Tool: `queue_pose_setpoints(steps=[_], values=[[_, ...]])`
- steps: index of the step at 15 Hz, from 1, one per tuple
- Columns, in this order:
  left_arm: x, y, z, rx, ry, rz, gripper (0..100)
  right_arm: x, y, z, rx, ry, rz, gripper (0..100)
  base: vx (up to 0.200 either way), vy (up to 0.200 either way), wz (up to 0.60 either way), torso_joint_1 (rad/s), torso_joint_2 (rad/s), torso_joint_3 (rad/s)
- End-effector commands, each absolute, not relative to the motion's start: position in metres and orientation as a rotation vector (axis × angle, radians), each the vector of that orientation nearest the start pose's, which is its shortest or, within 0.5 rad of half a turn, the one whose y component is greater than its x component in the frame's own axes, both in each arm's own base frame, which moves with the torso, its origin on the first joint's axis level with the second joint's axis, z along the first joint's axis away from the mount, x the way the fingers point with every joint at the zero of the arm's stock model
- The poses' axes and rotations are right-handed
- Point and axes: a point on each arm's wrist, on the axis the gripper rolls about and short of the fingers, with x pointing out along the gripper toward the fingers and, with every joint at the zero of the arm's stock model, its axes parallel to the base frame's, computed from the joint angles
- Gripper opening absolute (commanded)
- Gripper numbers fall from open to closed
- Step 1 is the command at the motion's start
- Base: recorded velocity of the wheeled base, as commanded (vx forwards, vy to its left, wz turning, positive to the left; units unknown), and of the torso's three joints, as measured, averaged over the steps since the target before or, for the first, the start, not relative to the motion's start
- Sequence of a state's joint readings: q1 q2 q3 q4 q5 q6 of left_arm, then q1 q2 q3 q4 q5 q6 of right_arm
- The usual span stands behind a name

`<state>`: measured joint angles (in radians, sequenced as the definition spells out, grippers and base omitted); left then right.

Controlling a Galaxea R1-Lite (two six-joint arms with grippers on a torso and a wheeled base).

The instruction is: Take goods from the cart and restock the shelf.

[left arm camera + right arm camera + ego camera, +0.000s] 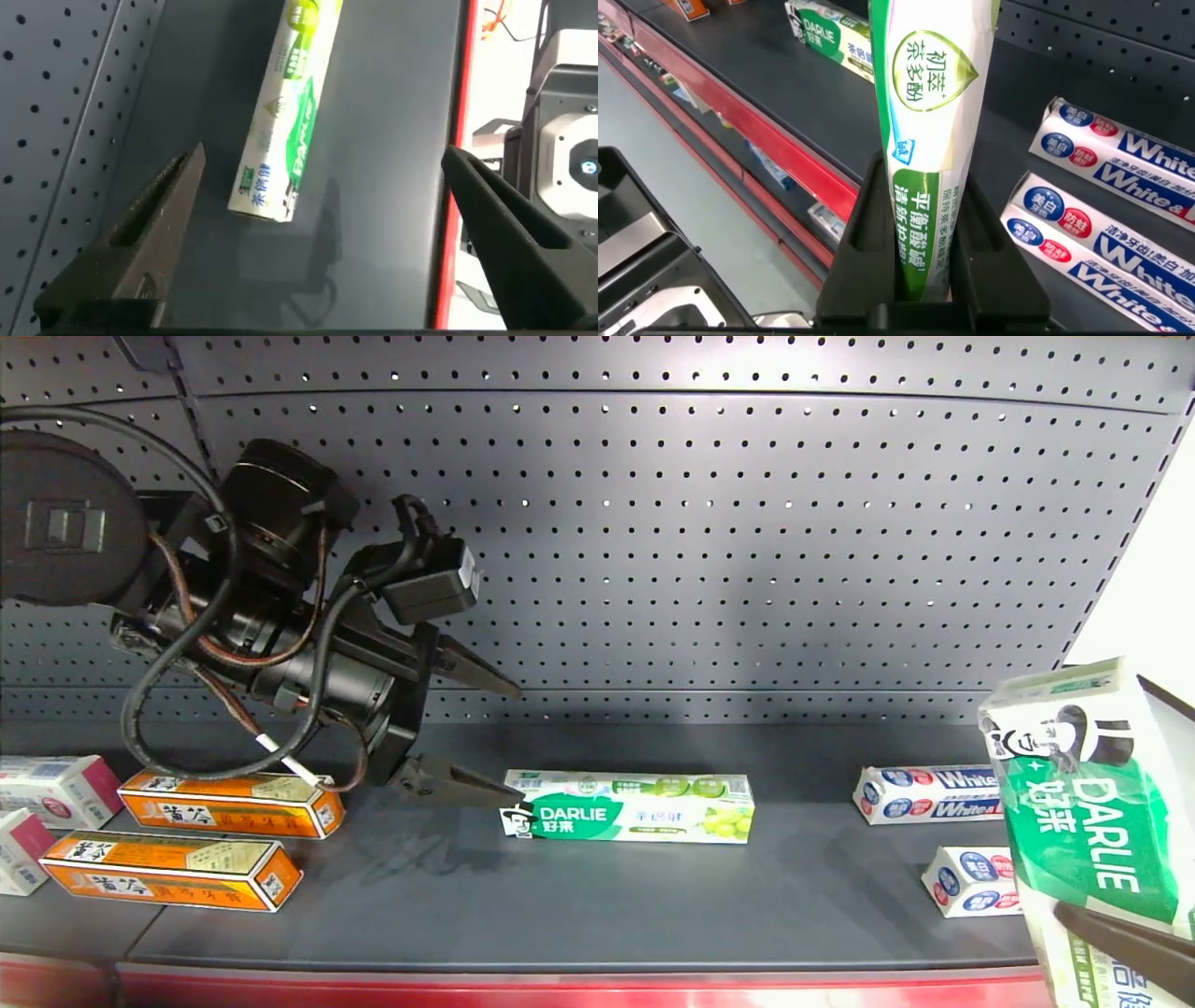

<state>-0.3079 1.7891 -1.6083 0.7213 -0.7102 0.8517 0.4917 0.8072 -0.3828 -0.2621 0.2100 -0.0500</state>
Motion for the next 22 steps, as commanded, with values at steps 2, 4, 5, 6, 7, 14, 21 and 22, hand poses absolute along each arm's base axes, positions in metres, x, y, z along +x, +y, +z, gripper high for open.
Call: queue_pose_setpoints(steps=[2,4,5,6,7,14,21,22], values=[[0.304,-0.112,0.254,0.53,0.467,-1.263,100,0.071,0.043,0.196,-0.072,0.15,0.705,0,0.0,0.0,0.0,0.0,0.0,0.0],[0.307,-0.115,0.252,0.524,0.485,-1.273,100,0.071,0.043,0.196,-0.074,0.149,0.705,0,0.0,0.0,0.0,0.0,0.0,0.0],[0.308,-0.118,0.252,0.515,0.5,-1.295,100,0.071,0.043,0.196,-0.075,0.147,0.705,0,0.0,0.0,0.0,0.0,0.0,0.0],[0.311,-0.121,0.251,0.499,0.516,-1.318,100,0.071,0.043,0.196,-0.073,0.148,0.705,0,0.0,0.0,0.0,0.0,0.0,0.0],[0.315,-0.124,0.249,0.485,0.524,-1.337,100,0.071,0.043,0.196,-0.073,0.148,0.705,0,0.0,0.0,0.0,0.0,0.0,0.0],[0.326,-0.135,0.231,0.499,0.594,-1.406,100,0.068,0.042,0.191,-0.074,0.149,0.704,0,0.0,0.0,0.0,0.0,0.0,0.0],[0.34,-0.138,0.22,0.503,0.622,-1.446,100,0.067,0.041,0.189,-0.074,0.151,0.702,0,0.0,0.0,0.0,0.0,0.0,0.0],[0.341,-0.138,0.218,0.502,0.627,-1.444,100,0.067,0.041,0.188,-0.074,0.152,0.702,0,0.0,0.0,0.0,0.0,0.0,0.0]])
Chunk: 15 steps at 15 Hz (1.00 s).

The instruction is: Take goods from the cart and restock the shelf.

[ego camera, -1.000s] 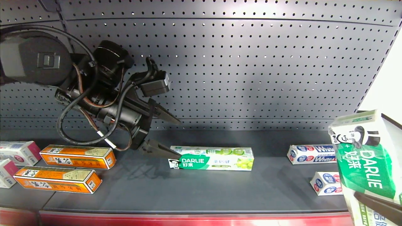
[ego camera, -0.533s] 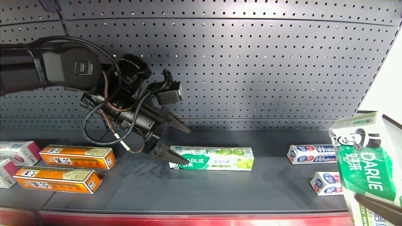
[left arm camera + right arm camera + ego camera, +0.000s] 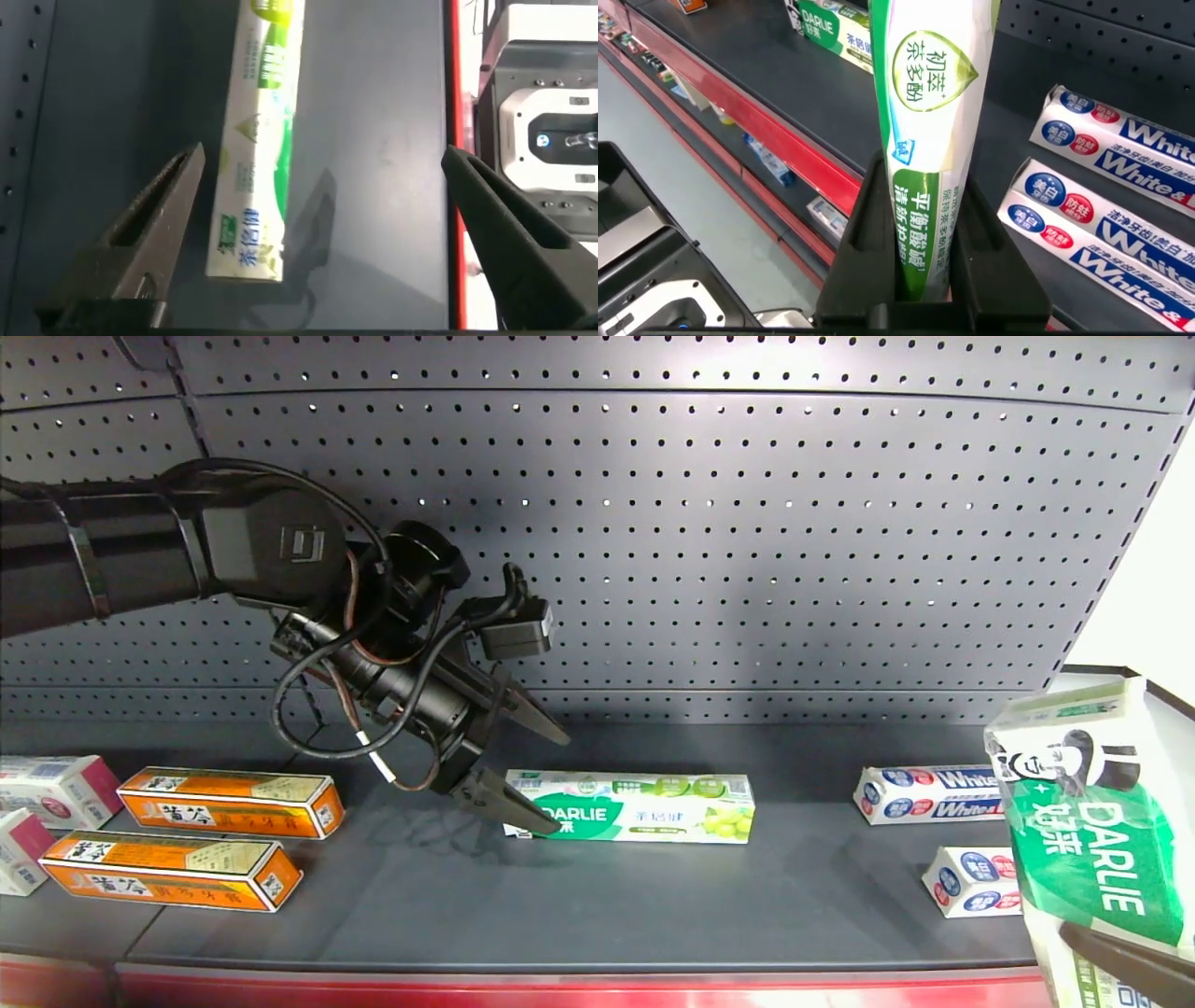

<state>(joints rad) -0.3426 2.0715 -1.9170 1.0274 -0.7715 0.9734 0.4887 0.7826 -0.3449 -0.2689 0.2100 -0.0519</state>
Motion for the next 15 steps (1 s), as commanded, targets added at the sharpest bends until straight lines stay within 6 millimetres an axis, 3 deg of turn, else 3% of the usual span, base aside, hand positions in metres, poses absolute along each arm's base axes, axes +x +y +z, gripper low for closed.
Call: queue_pose_setpoints(steps=[1,9,15], values=[[0.344,-0.139,0.213,0.496,0.641,-1.448,100,0.067,0.041,0.189,-0.074,0.151,0.702,0,0.0,0.0,0.0,0.0,0.0,0.0],[0.364,-0.151,0.192,0.493,0.653,-1.448,100,0.066,0.04,0.187,-0.071,0.157,0.7,0,0.0,0.0,0.0,0.0,0.0,0.0],[0.368,-0.156,0.187,0.482,0.664,-1.445,100,0.064,0.039,0.181,-0.072,0.166,0.697,0,0.0,0.0,0.0,0.0,0.0,0.0]])
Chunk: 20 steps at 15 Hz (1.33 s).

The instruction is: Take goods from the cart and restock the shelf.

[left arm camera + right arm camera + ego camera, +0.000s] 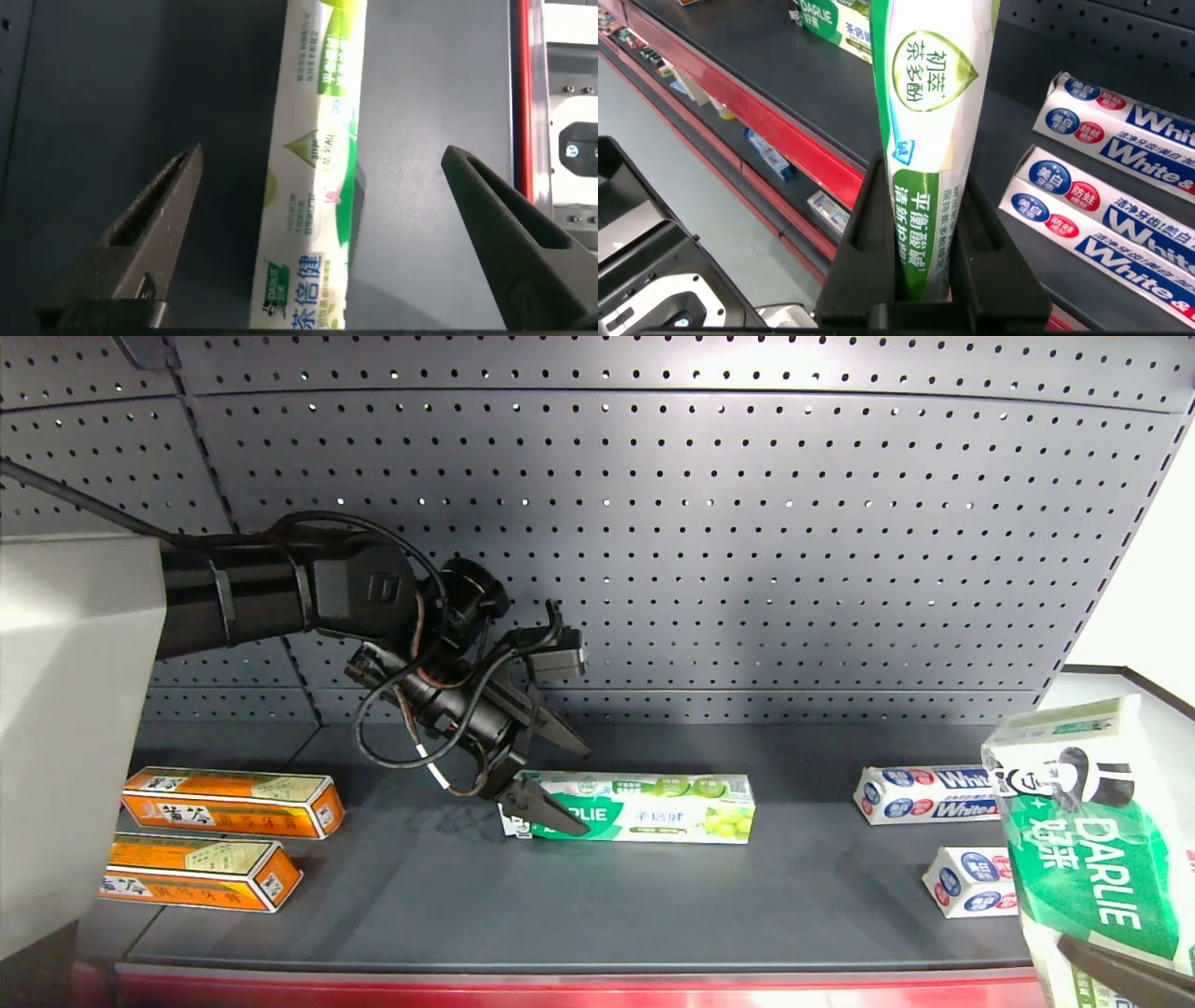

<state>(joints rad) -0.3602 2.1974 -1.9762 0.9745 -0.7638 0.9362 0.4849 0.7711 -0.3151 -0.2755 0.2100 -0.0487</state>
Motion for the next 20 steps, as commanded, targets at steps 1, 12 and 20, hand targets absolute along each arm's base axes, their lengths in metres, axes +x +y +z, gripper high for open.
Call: queue_pose_setpoints(steps=[1,12,20], values=[[0.369,-0.156,0.185,0.482,0.668,-1.444,100,0.064,0.039,0.181,-0.072,0.166,0.697,0,0.0,0.0,0.0,0.0,0.0,0.0],[0.374,-0.167,0.173,0.49,0.699,-1.437,100,0.064,0.039,0.18,-0.072,0.168,0.696,0,0.0,0.0,0.0,0.0,0.0,0.0],[0.374,-0.174,0.168,0.504,0.706,-1.441,0,0.062,0.038,0.178,-0.071,0.17,0.696,0,0.0,0.0,0.0,0.0,0.0,0.0]])
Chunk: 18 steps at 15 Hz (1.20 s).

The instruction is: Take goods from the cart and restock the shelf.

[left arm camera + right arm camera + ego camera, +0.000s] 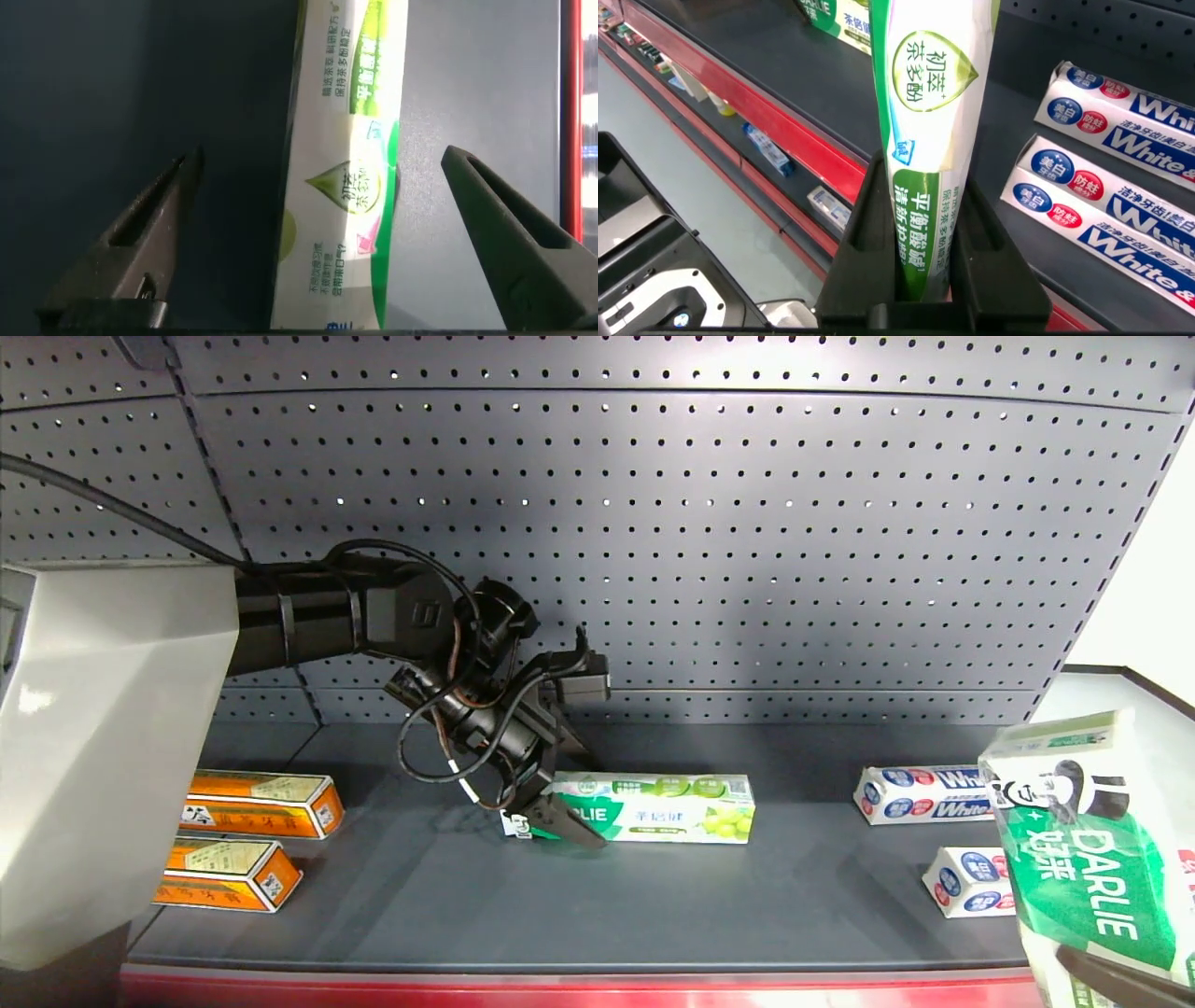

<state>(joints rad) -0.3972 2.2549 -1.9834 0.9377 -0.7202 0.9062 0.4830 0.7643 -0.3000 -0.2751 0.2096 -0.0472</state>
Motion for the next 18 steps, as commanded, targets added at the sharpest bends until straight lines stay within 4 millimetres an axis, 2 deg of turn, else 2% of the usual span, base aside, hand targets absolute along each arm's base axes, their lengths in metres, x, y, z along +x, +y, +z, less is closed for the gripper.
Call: queue_pose_setpoints(steps=[1,10,18], values=[[0.373,-0.175,0.167,0.507,0.711,-1.444,0,0.062,0.038,0.178,-0.071,0.17,0.697,0,0.0,0.0,0.0,0.0,0.0,0.0],[0.37,-0.175,0.167,0.507,0.72,-1.45,0,0.062,0.038,0.175,-0.072,0.179,0.697,0,0.0,0.0,0.0,0.0,0.0,0.0],[0.337,-0.167,0.189,0.567,0.733,-1.428,0,0.061,0.037,0.175,-0.072,0.176,0.693,0,0.0,0.0,0.0,0.0,0.0,0.0]])
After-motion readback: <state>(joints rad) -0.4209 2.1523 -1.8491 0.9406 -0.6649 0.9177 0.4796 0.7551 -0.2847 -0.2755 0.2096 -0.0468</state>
